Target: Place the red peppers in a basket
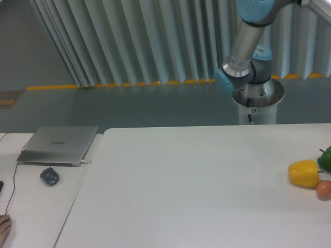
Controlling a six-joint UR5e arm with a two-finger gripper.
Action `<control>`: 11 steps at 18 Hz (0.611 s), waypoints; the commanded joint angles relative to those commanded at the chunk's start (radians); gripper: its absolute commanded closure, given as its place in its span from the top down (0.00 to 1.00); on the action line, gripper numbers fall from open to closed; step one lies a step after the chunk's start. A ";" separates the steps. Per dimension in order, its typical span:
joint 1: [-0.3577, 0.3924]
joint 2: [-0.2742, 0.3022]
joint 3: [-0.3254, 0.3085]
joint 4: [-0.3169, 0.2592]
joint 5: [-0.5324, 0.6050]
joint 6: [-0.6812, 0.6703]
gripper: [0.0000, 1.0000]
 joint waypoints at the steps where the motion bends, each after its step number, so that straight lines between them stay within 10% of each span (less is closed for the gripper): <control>1: -0.017 0.017 -0.023 -0.003 0.000 0.002 1.00; 11: -0.159 0.149 -0.032 -0.319 0.040 0.000 1.00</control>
